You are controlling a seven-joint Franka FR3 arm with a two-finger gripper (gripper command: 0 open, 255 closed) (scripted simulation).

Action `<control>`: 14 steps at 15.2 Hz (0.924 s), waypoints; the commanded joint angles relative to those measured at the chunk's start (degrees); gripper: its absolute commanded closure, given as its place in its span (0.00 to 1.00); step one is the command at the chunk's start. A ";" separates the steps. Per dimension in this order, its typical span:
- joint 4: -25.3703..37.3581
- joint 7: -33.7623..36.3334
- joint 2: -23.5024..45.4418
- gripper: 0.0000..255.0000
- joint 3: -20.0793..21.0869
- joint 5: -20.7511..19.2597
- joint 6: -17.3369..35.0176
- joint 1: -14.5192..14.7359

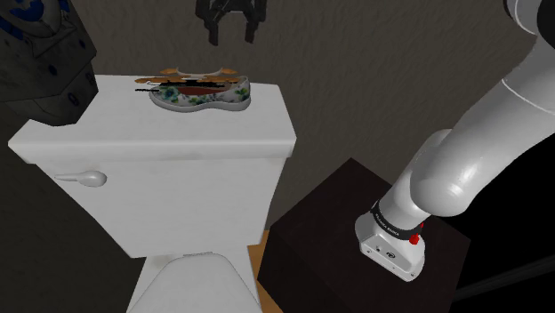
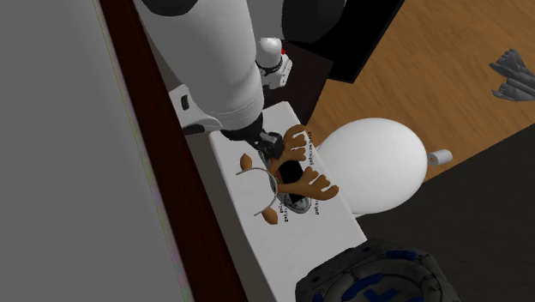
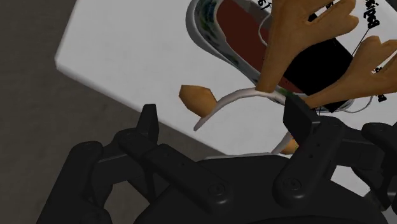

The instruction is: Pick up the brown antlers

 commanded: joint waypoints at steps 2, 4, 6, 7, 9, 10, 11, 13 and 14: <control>9.20 1.84 11.15 0.00 1.73 -0.29 -0.57 1.31; 14.92 3.28 15.86 0.00 2.70 -0.69 -1.78 2.36; 21.42 4.74 20.93 0.00 3.57 -1.29 -3.40 3.68; 24.01 5.26 22.87 0.00 3.83 -1.55 -4.11 4.24; 21.68 4.96 22.32 0.00 3.73 -1.38 -2.33 4.13; 20.57 4.83 22.09 0.00 3.72 -1.31 -1.46 4.05; 19.50 4.70 21.88 0.00 3.74 -1.26 -0.61 3.96; 17.45 4.44 21.52 0.00 3.72 -1.14 1.08 3.84; 16.47 4.32 21.37 0.00 3.73 -1.10 1.90 3.77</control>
